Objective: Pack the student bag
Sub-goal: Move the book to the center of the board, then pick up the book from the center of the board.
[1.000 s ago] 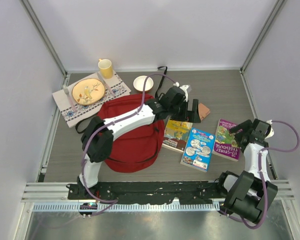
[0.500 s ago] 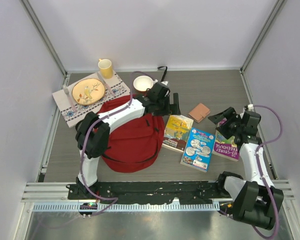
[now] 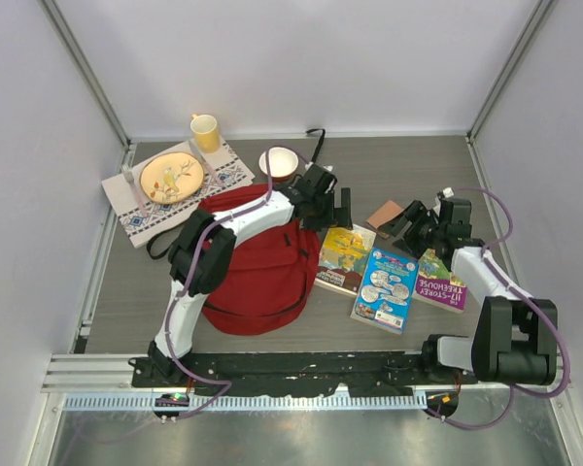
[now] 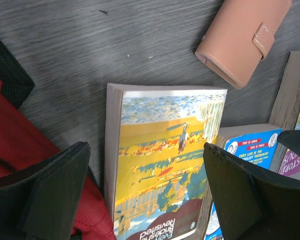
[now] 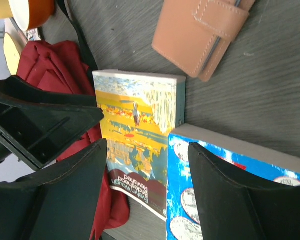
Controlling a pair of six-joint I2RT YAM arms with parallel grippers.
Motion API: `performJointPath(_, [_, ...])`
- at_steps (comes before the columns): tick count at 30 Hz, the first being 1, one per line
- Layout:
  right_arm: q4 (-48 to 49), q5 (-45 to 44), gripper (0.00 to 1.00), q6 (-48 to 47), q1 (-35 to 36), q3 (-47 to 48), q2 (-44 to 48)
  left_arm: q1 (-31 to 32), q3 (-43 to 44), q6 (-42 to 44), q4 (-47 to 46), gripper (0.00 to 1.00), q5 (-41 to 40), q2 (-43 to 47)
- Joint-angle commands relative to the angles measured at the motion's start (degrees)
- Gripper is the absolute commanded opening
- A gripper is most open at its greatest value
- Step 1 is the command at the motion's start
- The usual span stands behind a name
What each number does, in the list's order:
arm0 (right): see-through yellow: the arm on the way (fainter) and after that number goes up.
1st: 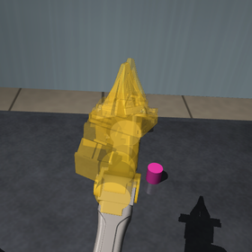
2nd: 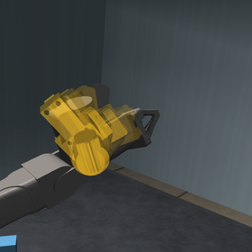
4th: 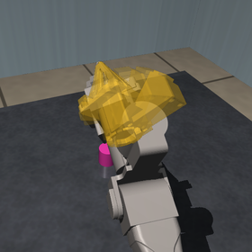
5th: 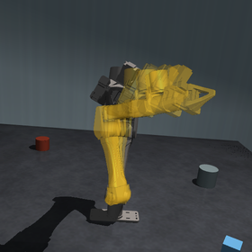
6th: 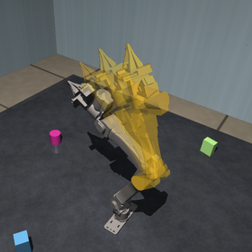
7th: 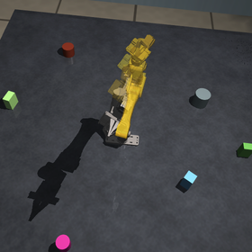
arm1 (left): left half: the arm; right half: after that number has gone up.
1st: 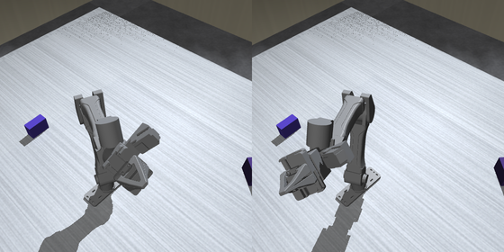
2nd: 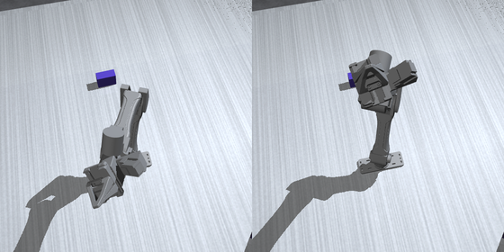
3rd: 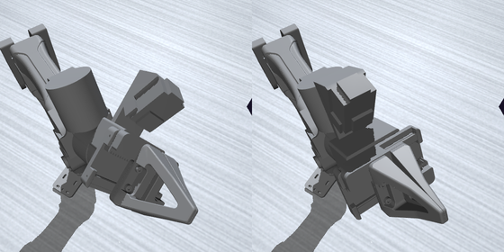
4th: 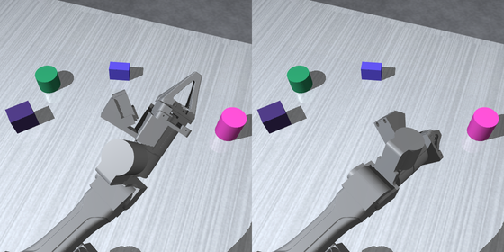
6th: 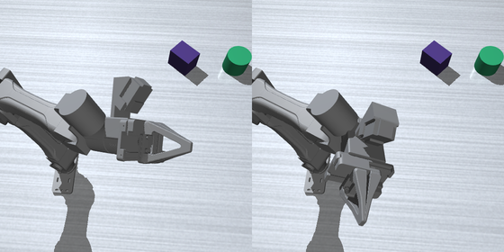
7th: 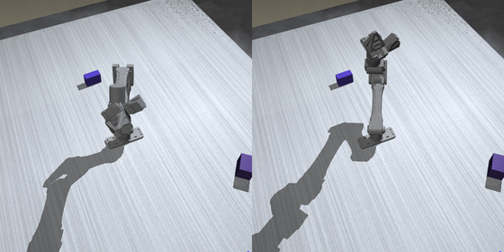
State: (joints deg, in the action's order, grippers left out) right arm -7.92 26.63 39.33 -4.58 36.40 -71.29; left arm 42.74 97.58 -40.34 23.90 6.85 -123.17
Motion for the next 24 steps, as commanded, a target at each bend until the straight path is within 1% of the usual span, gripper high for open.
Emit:
performJointPath(1, [4.06,0.52,0.71,-1.98,0.62,5.08,-4.12,-0.20,4.63,0.96,-0.35,1.00,2.72,-2.50])
performJointPath(3, [4.14,0.00,0.71,-2.68,0.71,6.13,-6.22,-0.20,5.34,1.05,-0.43,1.00,4.48,-4.08])
performJointPath(6, [4.23,-0.18,0.71,-3.82,0.98,7.27,-9.38,-0.29,4.47,0.09,-2.62,0.96,7.46,-4.71])
performJointPath(7, [3.19,-0.44,0.71,-4.08,1.06,7.63,-10.44,-0.29,4.11,-0.35,-3.15,0.93,7.65,-4.53])
performJointPath(12, [2.47,-1.24,0.71,-4.61,1.94,8.51,-15.45,-0.20,1.39,-2.20,-6.58,0.84,8.61,-2.60])
performJointPath(15, [5.28,0.17,0.71,-4.00,2.38,8.33,-18.35,-0.29,1.38,-3.17,-7.73,0.76,10.11,-1.63])
performJointPath(19, [6.78,1.32,0.71,-3.12,2.91,8.95,-21.34,-0.20,1.38,-4.05,-9.31,0.71,12.04,-0.58])
performJointPath(20, [6.95,1.49,0.71,-3.12,3.08,9.12,-21.96,-0.29,1.73,-4.05,-9.48,0.66,12.57,-0.58])
performJointPath(21, [7.22,1.49,0.71,-3.03,3.17,9.21,-22.40,-0.20,2.00,-4.05,-9.49,0.56,12.83,-0.58])
performJointPath(23, [7.31,1.67,0.71,-2.77,3.44,9.30,-23.02,-0.29,2.44,-4.31,-9.66,0.53,13.62,-0.49])
performJointPath(24, [7.57,1.93,0.71,-2.60,3.44,9.13,-23.11,-0.29,2.53,-4.31,-9.92,0.43,13.80,-0.49])
